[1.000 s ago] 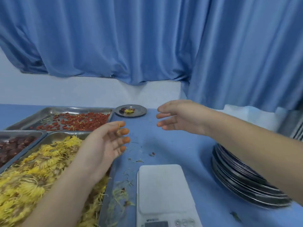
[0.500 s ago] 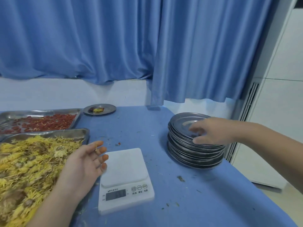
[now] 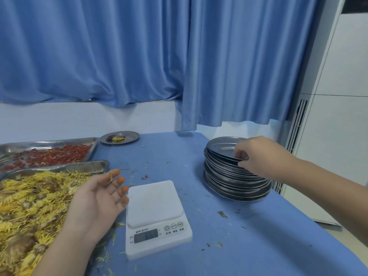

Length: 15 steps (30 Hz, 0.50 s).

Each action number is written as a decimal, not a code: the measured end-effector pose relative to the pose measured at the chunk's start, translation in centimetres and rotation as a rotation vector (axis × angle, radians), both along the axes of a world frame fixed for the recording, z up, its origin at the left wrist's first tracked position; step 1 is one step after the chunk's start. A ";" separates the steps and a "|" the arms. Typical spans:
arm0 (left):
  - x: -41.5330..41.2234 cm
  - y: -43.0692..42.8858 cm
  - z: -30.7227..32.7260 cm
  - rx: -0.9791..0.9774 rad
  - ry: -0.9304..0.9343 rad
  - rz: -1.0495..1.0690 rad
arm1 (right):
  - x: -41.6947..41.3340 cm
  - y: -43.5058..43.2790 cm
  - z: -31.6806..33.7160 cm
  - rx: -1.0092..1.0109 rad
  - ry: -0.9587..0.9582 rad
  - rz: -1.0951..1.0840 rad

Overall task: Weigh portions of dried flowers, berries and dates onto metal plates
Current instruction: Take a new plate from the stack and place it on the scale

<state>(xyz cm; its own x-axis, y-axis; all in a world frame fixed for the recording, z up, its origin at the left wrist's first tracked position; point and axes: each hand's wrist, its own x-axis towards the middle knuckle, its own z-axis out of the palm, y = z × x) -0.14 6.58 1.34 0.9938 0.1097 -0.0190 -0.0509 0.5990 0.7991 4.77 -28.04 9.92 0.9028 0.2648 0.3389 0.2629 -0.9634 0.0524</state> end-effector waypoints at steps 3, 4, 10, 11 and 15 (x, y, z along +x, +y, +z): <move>-0.1 0.0 0.1 -0.009 0.010 0.006 | -0.1 0.3 0.3 0.070 0.007 -0.009; -0.1 0.0 0.1 -0.010 0.012 0.007 | -0.1 0.3 0.6 0.094 0.014 -0.007; -0.2 0.2 0.3 -0.033 0.015 0.028 | -0.9 0.6 1.8 -0.131 -0.414 0.108; -0.3 0.2 0.3 -0.032 0.016 0.037 | -1.2 1.0 1.9 -0.117 -0.475 0.162; -0.1 0.2 0.2 -0.043 0.023 0.161 | -2.5 3.7 1.7 -0.023 -0.660 0.390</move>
